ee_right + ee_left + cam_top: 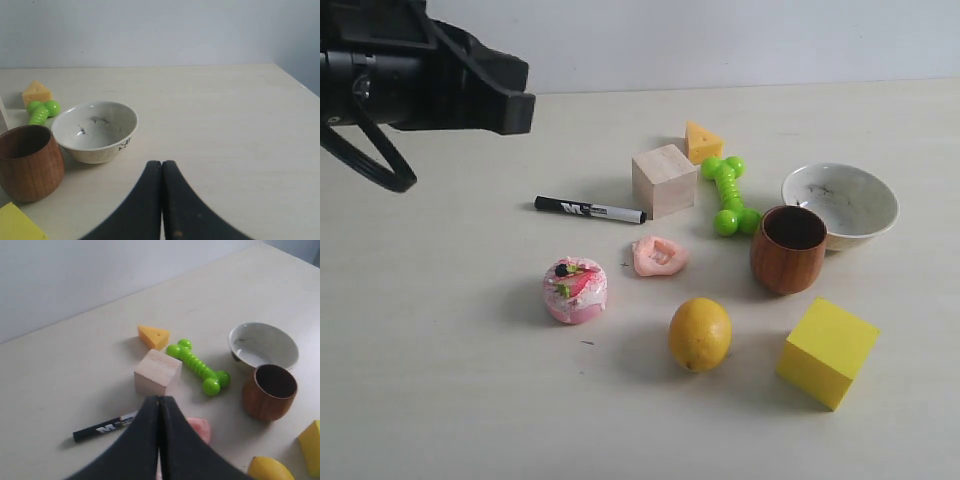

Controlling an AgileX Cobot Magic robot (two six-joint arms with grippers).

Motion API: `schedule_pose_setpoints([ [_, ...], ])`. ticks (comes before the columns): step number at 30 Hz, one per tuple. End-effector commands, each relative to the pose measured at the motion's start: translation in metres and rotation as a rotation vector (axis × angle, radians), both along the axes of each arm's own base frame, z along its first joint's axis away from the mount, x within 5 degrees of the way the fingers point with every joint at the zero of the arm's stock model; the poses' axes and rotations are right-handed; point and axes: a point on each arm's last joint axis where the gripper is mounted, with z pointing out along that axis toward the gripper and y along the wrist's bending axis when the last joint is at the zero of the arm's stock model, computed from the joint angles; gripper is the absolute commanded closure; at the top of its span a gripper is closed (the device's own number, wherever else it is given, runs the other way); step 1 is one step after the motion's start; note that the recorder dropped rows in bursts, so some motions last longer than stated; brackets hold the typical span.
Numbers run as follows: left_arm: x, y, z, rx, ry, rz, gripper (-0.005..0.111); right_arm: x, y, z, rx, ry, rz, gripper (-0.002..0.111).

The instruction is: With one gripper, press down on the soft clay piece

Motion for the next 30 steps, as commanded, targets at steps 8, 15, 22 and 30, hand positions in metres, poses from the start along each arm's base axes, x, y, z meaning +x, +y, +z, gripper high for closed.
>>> schedule_pose_setpoints([
  [8,-0.028,0.104,0.042,-0.094,-0.193,0.333,0.107,0.000,0.000,-0.001,-0.007,-0.008,0.000,0.108],
  [15,-0.088,0.155,0.012,-0.172,-0.251,0.590,0.107,0.000,0.000,-0.001,-0.007,-0.008,0.000,0.108],
  [22,-0.126,0.170,-0.050,-0.225,-0.229,0.757,0.107,0.000,0.000,-0.001,-0.007,-0.009,0.000,0.108],
  [30,-0.147,0.170,-0.091,-0.243,-0.255,0.775,0.107,0.000,0.000,-0.001,-0.007,-0.009,0.000,0.108],
])
